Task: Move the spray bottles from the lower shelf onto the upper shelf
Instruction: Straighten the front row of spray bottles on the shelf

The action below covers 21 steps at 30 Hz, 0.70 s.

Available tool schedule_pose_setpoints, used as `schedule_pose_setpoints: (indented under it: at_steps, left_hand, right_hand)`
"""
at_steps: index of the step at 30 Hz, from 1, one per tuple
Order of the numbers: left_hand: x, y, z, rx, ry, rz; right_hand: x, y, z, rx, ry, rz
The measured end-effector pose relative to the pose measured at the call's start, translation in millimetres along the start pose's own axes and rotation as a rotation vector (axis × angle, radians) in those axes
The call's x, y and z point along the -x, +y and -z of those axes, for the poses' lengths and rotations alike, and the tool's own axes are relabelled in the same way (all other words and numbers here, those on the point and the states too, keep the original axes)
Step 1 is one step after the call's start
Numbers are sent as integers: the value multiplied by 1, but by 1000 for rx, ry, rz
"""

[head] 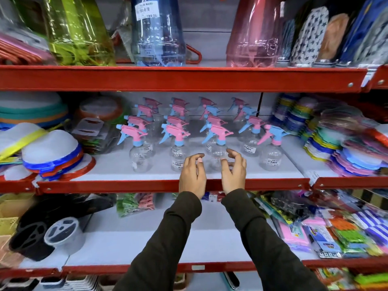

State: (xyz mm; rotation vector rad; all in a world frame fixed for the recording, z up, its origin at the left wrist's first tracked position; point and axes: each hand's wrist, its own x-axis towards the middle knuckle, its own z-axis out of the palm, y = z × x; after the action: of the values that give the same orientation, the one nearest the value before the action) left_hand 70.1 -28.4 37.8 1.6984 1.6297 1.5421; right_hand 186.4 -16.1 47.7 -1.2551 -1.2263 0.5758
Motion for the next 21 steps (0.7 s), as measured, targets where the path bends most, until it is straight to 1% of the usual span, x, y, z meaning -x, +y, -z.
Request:
schedule_pose_setpoints:
  at_steps: [2,6,8,10,13,21]
  left_hand:
    - [-5,6,-8,-13,-47,46]
    - [-20,19,-19,-19,-242,182]
    - [-26,22,-21,-14,-333,201]
    - [-28,23,-22,-21,-385,207]
    - [-27,24,-23,4,-396,228]
    - [-25,26,-24,19,-377,242]
  right_hand:
    - [-10,4,8,-1,-32,-54]
    - [-34,8,12,77,-184,-165]
    - [-43,8,12,143,-258,-172]
    - [-47,7,14,186,-314,-161]
    - [-46,10,16,197,-351,-153]
    - [-42,16,19,199,-348,-110]
